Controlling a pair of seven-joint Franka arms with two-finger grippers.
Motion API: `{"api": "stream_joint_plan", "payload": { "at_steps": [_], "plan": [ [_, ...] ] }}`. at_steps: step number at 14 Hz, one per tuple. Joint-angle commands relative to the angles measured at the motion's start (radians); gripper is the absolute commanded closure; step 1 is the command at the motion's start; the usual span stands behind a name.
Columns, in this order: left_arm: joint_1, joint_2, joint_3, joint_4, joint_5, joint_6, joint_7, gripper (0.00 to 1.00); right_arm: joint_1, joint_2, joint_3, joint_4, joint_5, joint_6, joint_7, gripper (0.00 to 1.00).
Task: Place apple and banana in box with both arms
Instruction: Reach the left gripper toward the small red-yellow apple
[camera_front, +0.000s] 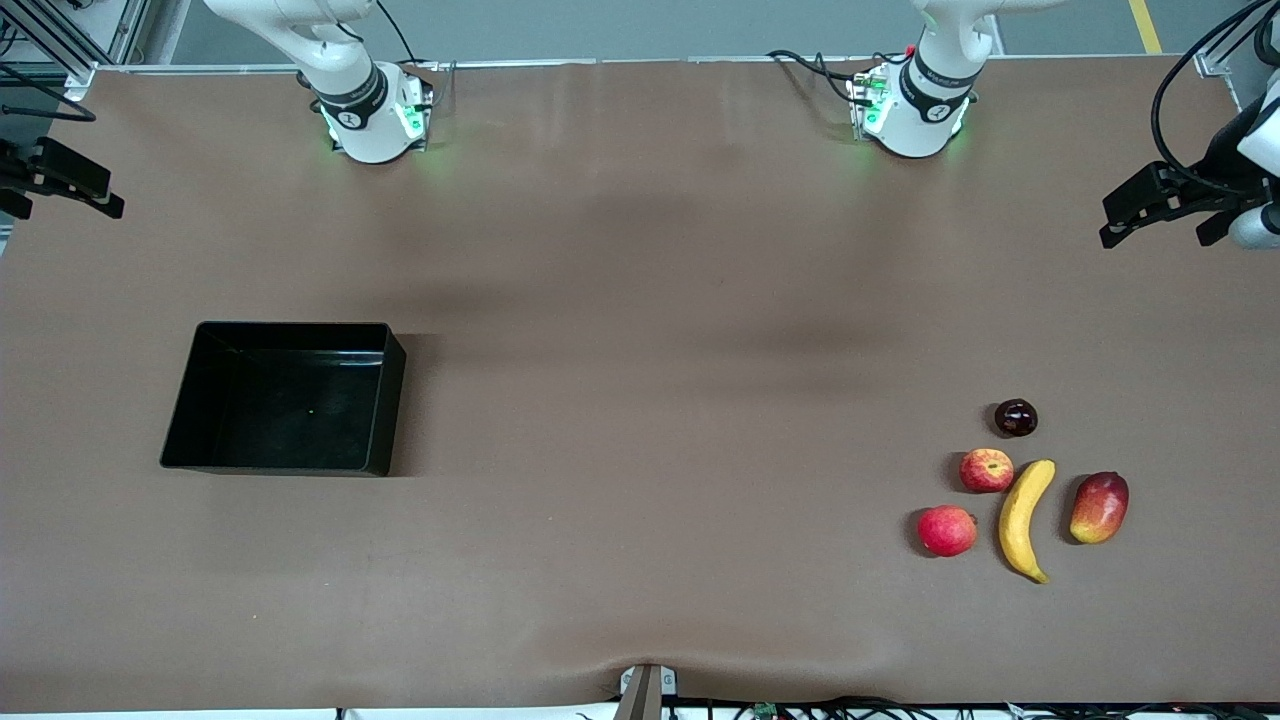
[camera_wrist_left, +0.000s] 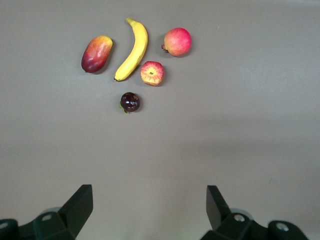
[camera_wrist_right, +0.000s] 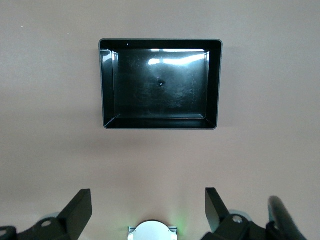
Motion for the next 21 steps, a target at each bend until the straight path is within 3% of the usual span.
{"api": "stream_joint_plan", "payload": {
  "at_steps": [1, 3, 9, 11, 17, 21],
  "plan": [
    [0.003, 0.007, -0.004, 0.02, 0.005, -0.006, 0.009, 0.0, -0.016, 0.003, 0.004, 0.007, 0.018, 0.0, -0.013, 0.0],
    [0.0, 0.013, -0.004, 0.021, 0.005, -0.004, 0.003, 0.0, -0.016, 0.003, 0.004, 0.007, 0.018, 0.002, -0.013, 0.0],
    [0.004, 0.213, -0.005, 0.101, 0.004, 0.01, 0.018, 0.0, -0.016, 0.005, 0.004, 0.007, 0.018, 0.003, -0.013, 0.0],
    [0.003, 0.261, -0.005, 0.049, 0.004, 0.127, 0.017, 0.0, -0.016, 0.008, 0.004, 0.009, 0.02, 0.002, -0.013, 0.0],
    [0.006, 0.355, -0.002, -0.274, 0.007, 0.687, 0.015, 0.0, -0.016, 0.009, 0.004, 0.009, 0.02, 0.002, -0.013, 0.0],
    [0.026, 0.532, -0.002, -0.283, 0.035, 0.905, 0.018, 0.0, -0.018, 0.009, 0.003, 0.009, 0.02, 0.002, -0.013, 0.0]
  ]
}}
